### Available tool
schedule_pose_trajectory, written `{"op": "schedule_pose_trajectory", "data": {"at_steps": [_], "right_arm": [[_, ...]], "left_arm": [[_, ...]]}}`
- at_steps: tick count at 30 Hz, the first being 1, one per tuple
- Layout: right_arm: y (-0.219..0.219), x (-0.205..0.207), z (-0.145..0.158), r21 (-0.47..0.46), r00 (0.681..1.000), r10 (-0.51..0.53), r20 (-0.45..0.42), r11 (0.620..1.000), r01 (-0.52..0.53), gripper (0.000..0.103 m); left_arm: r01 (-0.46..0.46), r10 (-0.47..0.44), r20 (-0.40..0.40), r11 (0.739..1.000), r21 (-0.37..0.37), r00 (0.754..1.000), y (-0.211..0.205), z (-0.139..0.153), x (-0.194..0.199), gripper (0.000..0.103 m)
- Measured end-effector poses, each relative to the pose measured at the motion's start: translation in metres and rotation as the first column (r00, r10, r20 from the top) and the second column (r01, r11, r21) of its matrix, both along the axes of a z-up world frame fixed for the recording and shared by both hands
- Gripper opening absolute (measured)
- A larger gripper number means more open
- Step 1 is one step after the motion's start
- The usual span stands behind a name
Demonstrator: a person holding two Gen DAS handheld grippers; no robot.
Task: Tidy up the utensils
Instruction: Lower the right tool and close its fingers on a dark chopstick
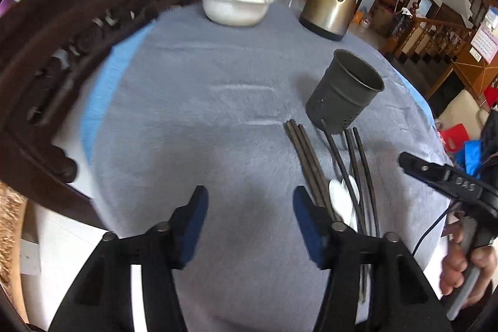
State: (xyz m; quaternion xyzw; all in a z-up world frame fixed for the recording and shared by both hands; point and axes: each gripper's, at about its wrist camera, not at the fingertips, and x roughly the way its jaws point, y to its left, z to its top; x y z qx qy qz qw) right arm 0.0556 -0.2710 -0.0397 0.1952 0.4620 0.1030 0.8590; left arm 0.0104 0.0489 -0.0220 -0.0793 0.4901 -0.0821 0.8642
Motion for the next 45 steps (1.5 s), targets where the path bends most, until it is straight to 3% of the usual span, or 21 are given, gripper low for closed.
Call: {"op": "schedule_pose_trajectory", "data": {"at_steps": [5,12,17,25,32,36,42,45], "right_arm": [[-0.003,0.033,-0.019,0.019,0.999,0.007,-0.051,1.0,-0.006,0.039],[-0.01,0.057,-0.042,0.049,0.991,0.039,-0.13,0.998,-0.033,0.031],[-0.016,0.063,-0.05,0.089,0.986,0.044,-0.162,0.996,-0.03,0.03],[-0.006,0.066,-0.051,0.006,0.98,0.061,-0.188,0.998,-0.061,0.019],[0.009,0.058,-0.054,-0.046,0.971,0.089,-0.22,0.994,-0.102,0.016],[0.008,0.065,-0.054,-0.037,0.967,0.083,-0.24,0.995,-0.095,0.014],[0.001,0.073,-0.055,-0.002,0.96,0.09,-0.264,0.996,-0.094,0.014],[-0.006,0.075,-0.054,0.01,0.96,0.096,-0.262,0.995,-0.097,0.014]], "left_arm": [[0.021,-0.021,-0.047,1.0,-0.011,0.999,-0.02,-0.017,0.034,0.057],[0.04,-0.041,-0.119,0.999,-0.011,0.992,-0.04,-0.036,0.063,0.057],[0.038,-0.038,-0.158,0.999,-0.003,0.987,-0.048,-0.046,0.068,0.054],[0.047,-0.04,-0.153,0.998,0.043,0.987,-0.056,-0.045,0.073,0.051],[0.05,-0.044,-0.197,0.998,0.024,0.979,-0.056,-0.044,0.066,0.035],[0.043,-0.042,-0.246,0.999,-0.004,0.968,-0.055,-0.044,0.064,0.034],[0.023,-0.034,-0.245,0.999,-0.047,0.969,-0.049,-0.037,0.064,0.034],[0.025,-0.031,-0.227,0.999,-0.03,0.973,-0.05,-0.034,0.064,0.034]]}}
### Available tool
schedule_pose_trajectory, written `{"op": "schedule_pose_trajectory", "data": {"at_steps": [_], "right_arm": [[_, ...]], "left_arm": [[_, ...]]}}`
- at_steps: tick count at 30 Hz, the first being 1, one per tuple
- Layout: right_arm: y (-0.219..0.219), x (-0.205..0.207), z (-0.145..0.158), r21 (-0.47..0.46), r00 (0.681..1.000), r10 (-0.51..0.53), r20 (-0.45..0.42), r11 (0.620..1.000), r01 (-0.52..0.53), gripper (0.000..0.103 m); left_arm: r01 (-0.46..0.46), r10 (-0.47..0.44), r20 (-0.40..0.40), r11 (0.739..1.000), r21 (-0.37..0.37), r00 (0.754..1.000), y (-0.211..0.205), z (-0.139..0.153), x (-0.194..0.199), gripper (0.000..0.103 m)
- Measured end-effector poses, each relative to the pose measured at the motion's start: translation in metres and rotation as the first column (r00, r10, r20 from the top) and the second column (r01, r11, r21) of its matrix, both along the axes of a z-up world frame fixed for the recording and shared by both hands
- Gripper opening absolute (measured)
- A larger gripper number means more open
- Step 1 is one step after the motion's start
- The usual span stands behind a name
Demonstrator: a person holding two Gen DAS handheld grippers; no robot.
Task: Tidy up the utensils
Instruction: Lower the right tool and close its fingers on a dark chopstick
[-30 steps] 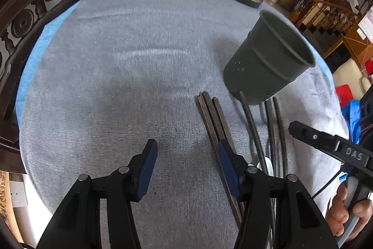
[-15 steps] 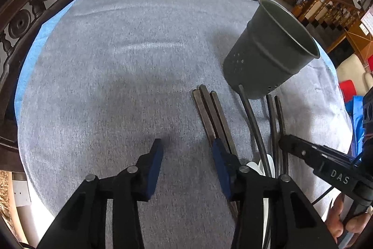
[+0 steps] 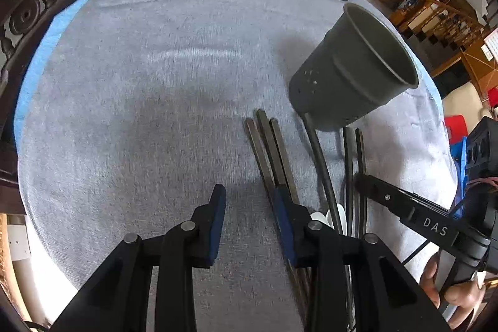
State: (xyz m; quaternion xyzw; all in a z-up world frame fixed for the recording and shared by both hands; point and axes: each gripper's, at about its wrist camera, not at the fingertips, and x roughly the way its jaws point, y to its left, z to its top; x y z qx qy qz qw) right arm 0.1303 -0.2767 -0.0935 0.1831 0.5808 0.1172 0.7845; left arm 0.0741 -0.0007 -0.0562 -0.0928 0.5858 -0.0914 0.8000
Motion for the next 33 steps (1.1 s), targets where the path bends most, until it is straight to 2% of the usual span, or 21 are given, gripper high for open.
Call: {"op": "schedule_pose_trajectory", "data": {"at_steps": [3,8,12,17,19,22,27,30,31,33], "right_arm": [[-0.004,-0.001,-0.001,0.013,1.0,0.003,0.001,1.0,-0.003,0.014],[-0.002,-0.003,0.001,-0.005,1.0,0.029,0.006,1.0,-0.029,0.014],[0.012,0.003,0.001,-0.043,0.998,0.063,0.0,0.997,-0.063,0.014],[0.025,-0.001,0.002,-0.107,0.995,0.09,0.041,0.991,-0.085,0.01],[0.021,-0.002,0.001,-0.083,0.997,0.076,0.034,0.994,-0.073,0.008],[0.012,-0.003,0.001,-0.072,0.998,0.055,0.023,0.996,-0.053,0.008],[0.011,0.001,-0.004,-0.067,0.999,0.049,0.015,0.997,-0.048,0.008],[0.017,0.002,-0.006,-0.079,0.998,0.056,0.022,0.995,-0.054,0.008],[0.018,0.002,-0.006,-0.078,0.998,0.058,0.024,0.995,-0.056,0.008],[0.019,0.002,-0.007,-0.073,0.998,0.059,0.026,0.996,-0.057,0.008]], "left_arm": [[-0.008,0.008,-0.016,1.0,0.019,1.0,-0.003,-0.006,0.004,0.036],[-0.014,0.014,-0.015,1.0,0.001,1.0,-0.004,-0.006,0.009,0.037],[-0.015,0.015,-0.018,1.0,-0.005,1.0,0.0,-0.005,0.007,0.035],[-0.022,0.021,-0.042,1.0,-0.018,0.999,0.015,-0.01,0.007,0.035],[-0.026,0.025,-0.05,0.999,-0.022,0.998,0.022,-0.013,0.013,0.025],[-0.048,0.044,-0.068,0.996,-0.07,0.997,0.031,-0.013,0.014,0.025],[-0.023,0.022,-0.017,0.998,-0.062,1.0,0.022,0.003,0.013,0.025],[-0.026,0.026,-0.023,0.999,-0.034,0.999,0.016,-0.001,0.018,0.025],[-0.03,0.029,-0.032,0.999,-0.029,0.999,0.014,-0.001,0.019,0.028],[-0.038,0.035,-0.047,0.998,-0.055,0.998,0.013,-0.004,0.02,0.031]]}}
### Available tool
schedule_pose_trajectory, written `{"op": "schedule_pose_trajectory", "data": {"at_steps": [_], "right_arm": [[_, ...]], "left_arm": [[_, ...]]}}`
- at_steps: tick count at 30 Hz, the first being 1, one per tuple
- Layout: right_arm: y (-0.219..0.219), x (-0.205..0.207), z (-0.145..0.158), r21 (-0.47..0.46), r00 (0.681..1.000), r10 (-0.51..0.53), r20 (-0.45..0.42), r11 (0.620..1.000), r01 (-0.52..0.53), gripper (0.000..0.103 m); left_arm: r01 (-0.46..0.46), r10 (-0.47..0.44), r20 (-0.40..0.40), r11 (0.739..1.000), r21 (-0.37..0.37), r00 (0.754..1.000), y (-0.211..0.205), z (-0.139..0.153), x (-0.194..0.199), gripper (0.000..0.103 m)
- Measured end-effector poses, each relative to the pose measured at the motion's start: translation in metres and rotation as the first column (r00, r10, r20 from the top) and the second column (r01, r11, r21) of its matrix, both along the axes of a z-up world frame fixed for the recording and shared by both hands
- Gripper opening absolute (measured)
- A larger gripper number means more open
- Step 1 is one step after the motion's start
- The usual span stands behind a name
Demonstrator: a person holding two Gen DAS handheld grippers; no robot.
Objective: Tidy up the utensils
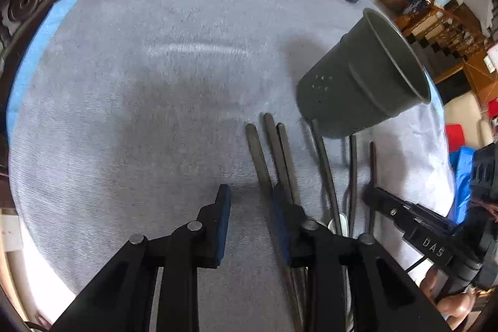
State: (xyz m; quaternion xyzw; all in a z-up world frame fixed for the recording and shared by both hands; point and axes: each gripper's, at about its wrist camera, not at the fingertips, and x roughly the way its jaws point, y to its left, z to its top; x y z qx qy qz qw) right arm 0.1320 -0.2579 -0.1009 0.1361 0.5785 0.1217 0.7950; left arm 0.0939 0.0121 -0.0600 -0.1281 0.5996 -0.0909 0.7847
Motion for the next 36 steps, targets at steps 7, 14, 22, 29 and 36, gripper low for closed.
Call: {"op": "schedule_pose_trajectory", "data": {"at_steps": [7,14,22,29,36], "right_arm": [[-0.002,-0.003,0.004,-0.037,1.0,0.022,0.006,0.999,-0.022,0.008],[0.003,-0.016,0.01,0.006,0.998,0.014,0.066,1.0,-0.014,0.007],[-0.01,-0.028,0.021,0.034,0.997,-0.01,0.078,0.999,0.008,0.007],[-0.015,-0.028,0.01,0.052,0.998,-0.021,0.052,0.998,0.018,0.007],[-0.033,-0.024,0.003,0.132,0.999,-0.053,-0.004,0.99,0.053,0.008]], "left_arm": [[0.012,-0.012,0.004,0.999,-0.03,1.0,-0.008,-0.005,0.001,0.015],[0.002,-0.002,0.005,1.0,-0.004,1.0,0.011,-0.009,-0.008,0.006],[-0.029,0.029,-0.004,0.992,-0.12,1.0,0.029,0.0,-0.01,0.006],[-0.017,0.015,-0.025,0.996,-0.085,1.0,0.007,-0.001,-0.002,0.007],[-0.035,0.032,-0.04,0.996,-0.084,0.999,-0.003,-0.012,0.008,0.008]]}}
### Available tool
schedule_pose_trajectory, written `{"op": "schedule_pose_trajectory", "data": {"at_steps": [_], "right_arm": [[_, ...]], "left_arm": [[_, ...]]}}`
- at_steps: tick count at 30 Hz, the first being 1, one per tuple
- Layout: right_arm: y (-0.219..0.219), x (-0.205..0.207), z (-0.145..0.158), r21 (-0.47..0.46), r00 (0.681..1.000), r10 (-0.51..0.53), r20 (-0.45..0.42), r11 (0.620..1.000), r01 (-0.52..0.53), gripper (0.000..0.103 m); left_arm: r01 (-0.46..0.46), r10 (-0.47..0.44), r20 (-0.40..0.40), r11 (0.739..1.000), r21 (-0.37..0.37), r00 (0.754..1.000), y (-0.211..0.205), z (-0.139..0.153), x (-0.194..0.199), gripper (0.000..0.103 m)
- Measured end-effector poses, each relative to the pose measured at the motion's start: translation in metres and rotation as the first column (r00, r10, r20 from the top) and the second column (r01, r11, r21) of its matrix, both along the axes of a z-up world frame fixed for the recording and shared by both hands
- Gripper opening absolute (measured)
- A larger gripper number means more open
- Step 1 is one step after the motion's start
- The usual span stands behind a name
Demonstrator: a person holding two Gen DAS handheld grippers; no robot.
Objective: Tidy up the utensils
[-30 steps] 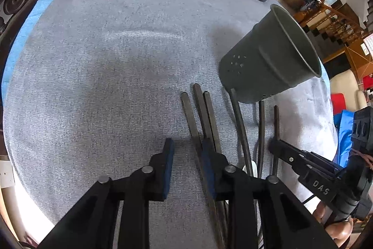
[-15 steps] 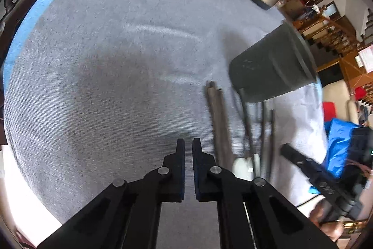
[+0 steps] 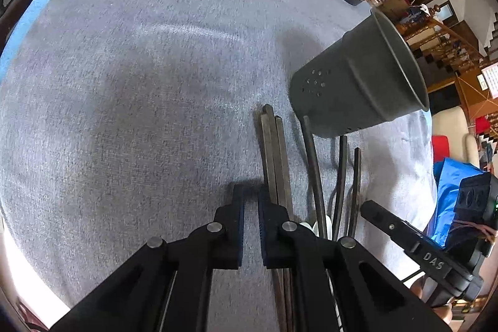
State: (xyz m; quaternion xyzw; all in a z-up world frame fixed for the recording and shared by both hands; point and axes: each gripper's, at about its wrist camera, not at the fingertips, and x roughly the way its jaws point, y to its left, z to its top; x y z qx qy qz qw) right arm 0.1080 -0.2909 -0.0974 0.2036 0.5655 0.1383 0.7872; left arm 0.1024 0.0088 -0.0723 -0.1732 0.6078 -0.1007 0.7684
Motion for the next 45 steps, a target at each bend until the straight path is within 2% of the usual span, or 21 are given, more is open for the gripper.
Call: {"op": "schedule_pose_trajectory", "data": {"at_steps": [2,4,6,13,20,27,36,39,42,45], "right_arm": [[-0.008,0.0,-0.001,0.033,1.0,-0.014,-0.011,0.999,0.014,0.009],[-0.014,0.001,0.0,0.057,0.999,-0.03,-0.013,0.998,0.031,0.01],[-0.018,0.001,0.001,0.063,0.999,-0.03,-0.011,0.998,0.03,0.013],[-0.014,0.005,-0.001,0.047,1.0,-0.016,-0.024,0.999,0.018,0.016],[0.007,0.009,-0.004,0.03,1.0,-0.005,-0.02,1.0,0.006,0.016],[0.013,0.009,-0.009,0.035,1.0,-0.006,-0.015,0.999,0.007,0.016],[0.012,0.01,-0.009,0.032,1.0,0.009,-0.005,0.999,-0.009,0.016],[0.011,0.01,-0.01,0.04,1.0,0.01,-0.001,0.999,-0.01,0.016],[0.009,0.01,-0.011,0.049,1.0,0.007,0.0,0.999,-0.007,0.016],[0.009,0.011,-0.01,0.043,1.0,0.004,0.01,0.999,-0.005,0.016]], "left_arm": [[0.001,-0.001,0.001,1.0,0.006,1.0,-0.009,0.0,0.005,0.011],[0.009,-0.009,0.003,1.0,-0.013,1.0,-0.015,0.0,0.008,0.025],[0.01,-0.009,0.006,0.999,-0.047,1.0,-0.017,0.002,0.01,0.029],[0.032,-0.032,0.033,0.999,0.003,0.999,-0.036,0.004,0.012,0.029],[0.061,-0.062,0.054,0.998,0.023,0.997,-0.035,0.005,0.001,0.03],[0.083,-0.091,0.048,0.987,0.14,0.995,-0.044,0.004,-0.01,0.03],[0.097,-0.105,0.06,0.988,0.118,0.993,-0.072,0.002,-0.009,0.03],[0.089,-0.1,0.072,0.987,0.134,0.992,-0.078,0.002,-0.008,0.037],[0.071,-0.08,0.071,0.99,0.121,0.994,-0.08,0.0,-0.004,0.038],[0.087,-0.101,0.088,0.984,0.153,0.991,-0.085,0.002,-0.003,0.04]]}}
